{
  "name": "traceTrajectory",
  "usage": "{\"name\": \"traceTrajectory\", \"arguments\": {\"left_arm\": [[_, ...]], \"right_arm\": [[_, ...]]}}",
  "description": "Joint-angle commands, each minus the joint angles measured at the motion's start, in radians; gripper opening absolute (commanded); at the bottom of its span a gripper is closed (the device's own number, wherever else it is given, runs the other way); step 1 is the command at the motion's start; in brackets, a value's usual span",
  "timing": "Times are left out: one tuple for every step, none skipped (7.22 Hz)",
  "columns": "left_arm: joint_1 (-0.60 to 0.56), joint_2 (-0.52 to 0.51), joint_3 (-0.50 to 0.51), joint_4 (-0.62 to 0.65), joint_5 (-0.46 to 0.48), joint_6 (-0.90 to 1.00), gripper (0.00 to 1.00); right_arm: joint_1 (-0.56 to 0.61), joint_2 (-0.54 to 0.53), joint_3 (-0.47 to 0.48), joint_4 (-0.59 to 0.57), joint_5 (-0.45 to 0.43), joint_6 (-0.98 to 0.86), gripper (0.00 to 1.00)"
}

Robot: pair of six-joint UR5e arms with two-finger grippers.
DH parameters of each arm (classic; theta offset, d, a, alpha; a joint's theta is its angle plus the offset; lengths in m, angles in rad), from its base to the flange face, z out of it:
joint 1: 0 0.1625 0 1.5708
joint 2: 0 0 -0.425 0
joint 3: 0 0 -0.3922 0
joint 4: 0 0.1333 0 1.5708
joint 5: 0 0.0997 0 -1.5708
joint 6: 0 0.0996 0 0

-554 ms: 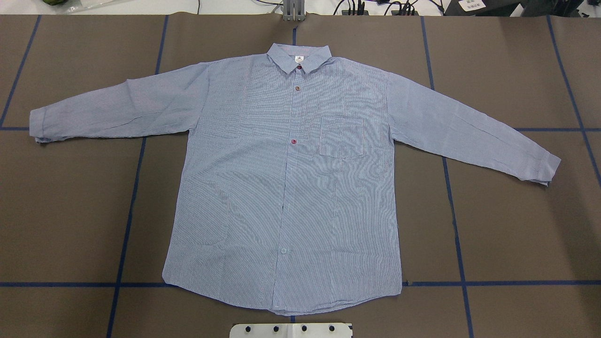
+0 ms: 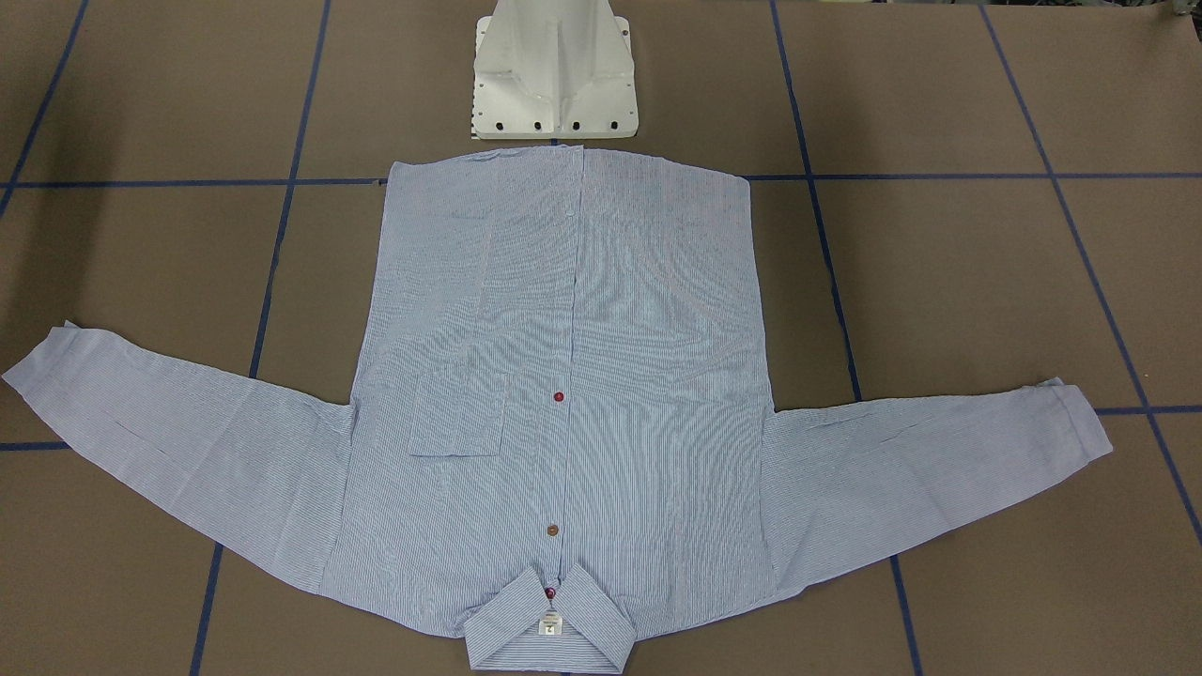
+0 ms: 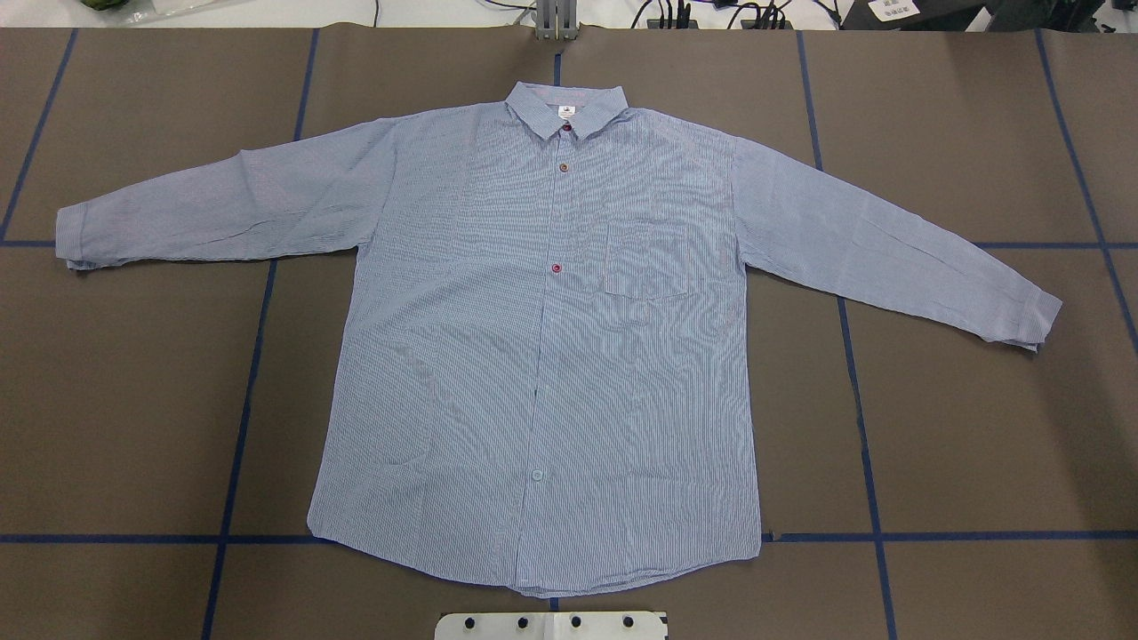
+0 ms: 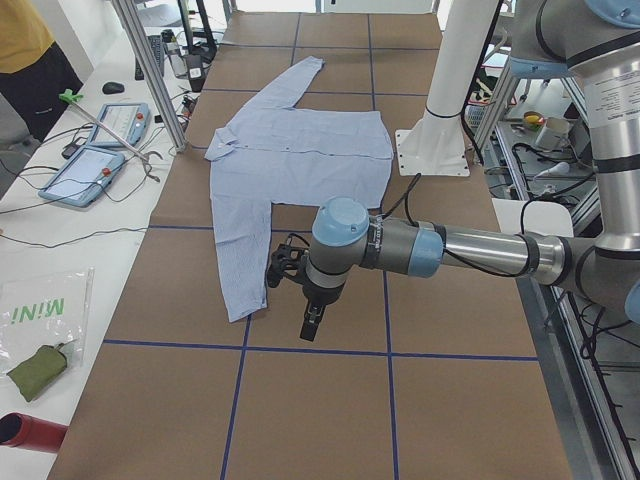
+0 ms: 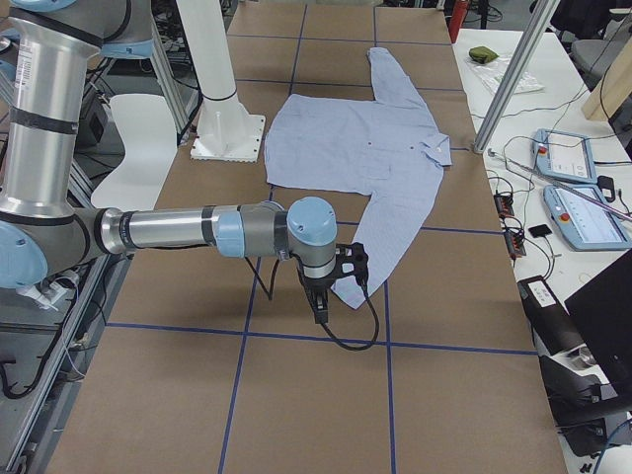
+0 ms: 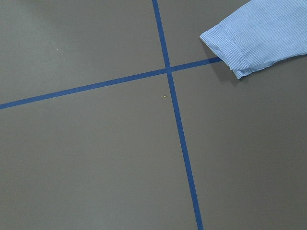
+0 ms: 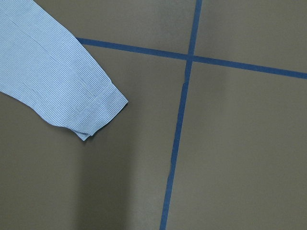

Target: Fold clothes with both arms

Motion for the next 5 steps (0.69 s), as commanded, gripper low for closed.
{"name": "traceTrajectory", "arguments": {"left_arm": [[-0.001,-0.009,-0.043,-0.107,-0.006,-0.008,1.00],[-0.001,-0.033,-0.031,-0.233,-0.002,-0.008,1.00],[-0.003,-0.093,0.030,-0.383,-0.003,-0.013,1.00],[-0.001,-0.114,0.062,-0.421,-0.011,-0.008,1.00],[-0.001,-0.116,0.075,-0.429,-0.011,-0.007,1.00]], "right_arm": [[0.000,0.030,0.056,0.021,0.006,0.008,1.00],[0.000,0.052,0.061,0.127,0.001,0.013,1.00],[0.015,0.061,0.038,0.209,0.001,0.036,1.00],[0.017,0.060,0.043,0.228,0.009,0.127,1.00],[0.016,0.041,0.018,0.321,0.008,0.137,1.00]]}}
